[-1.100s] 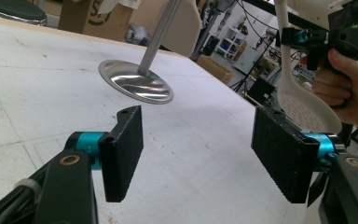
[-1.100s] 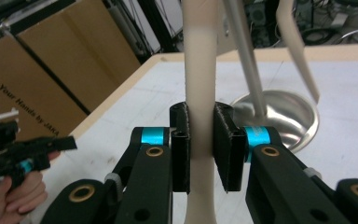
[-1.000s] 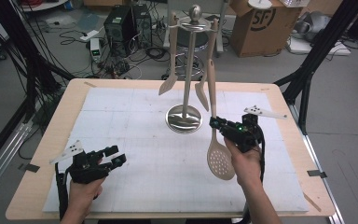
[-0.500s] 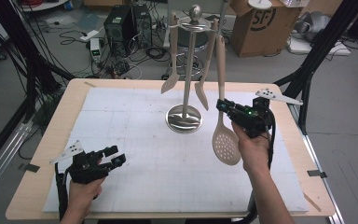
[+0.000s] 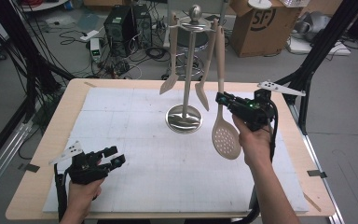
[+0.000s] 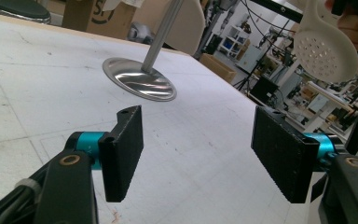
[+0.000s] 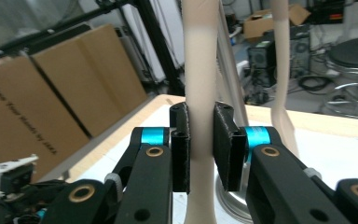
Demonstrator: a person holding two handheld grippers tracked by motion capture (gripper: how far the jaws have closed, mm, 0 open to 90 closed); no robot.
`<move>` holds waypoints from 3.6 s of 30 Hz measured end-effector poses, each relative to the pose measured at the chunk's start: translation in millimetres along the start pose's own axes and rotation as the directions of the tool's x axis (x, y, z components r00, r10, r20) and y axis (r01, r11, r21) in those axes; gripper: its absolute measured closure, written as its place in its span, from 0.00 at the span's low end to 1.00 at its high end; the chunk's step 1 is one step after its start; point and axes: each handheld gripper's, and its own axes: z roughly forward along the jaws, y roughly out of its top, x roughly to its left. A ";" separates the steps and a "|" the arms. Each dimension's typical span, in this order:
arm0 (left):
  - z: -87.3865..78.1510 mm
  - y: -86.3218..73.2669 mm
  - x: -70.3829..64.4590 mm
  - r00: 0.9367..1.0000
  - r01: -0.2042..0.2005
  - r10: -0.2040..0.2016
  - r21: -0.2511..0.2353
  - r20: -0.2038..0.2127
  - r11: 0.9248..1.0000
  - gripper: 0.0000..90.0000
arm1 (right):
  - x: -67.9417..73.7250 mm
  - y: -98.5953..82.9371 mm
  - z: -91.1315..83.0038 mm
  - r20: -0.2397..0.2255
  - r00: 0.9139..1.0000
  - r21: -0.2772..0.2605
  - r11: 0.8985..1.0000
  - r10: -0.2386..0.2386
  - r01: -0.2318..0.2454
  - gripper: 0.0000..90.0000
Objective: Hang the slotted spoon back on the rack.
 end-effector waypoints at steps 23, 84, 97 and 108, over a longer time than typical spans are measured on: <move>-9.1 -1.7 0.6 1.000 -0.003 0.003 -0.009 -0.024 1.000 0.38 | -28.2 -3.7 29.4 -0.089 0.993 0.090 0.993 0.077 -0.069 0.83; 23.3 -9.3 -1.9 1.000 -0.026 0.026 0.078 0.000 0.997 0.37 | -49.5 -148.2 -32.0 -0.088 0.994 0.094 0.994 0.065 -0.057 0.19; 29.6 -16.8 -2.7 0.998 -0.056 0.057 0.096 -0.005 0.994 0.37 | -59.7 -177.5 -35.6 -0.069 0.992 0.111 0.989 0.110 -0.102 0.18; 37.2 -18.3 -5.7 0.998 -0.063 0.061 0.117 0.025 0.991 0.37 | -59.5 -187.1 -32.5 -0.066 0.991 0.142 0.984 0.115 -0.105 0.18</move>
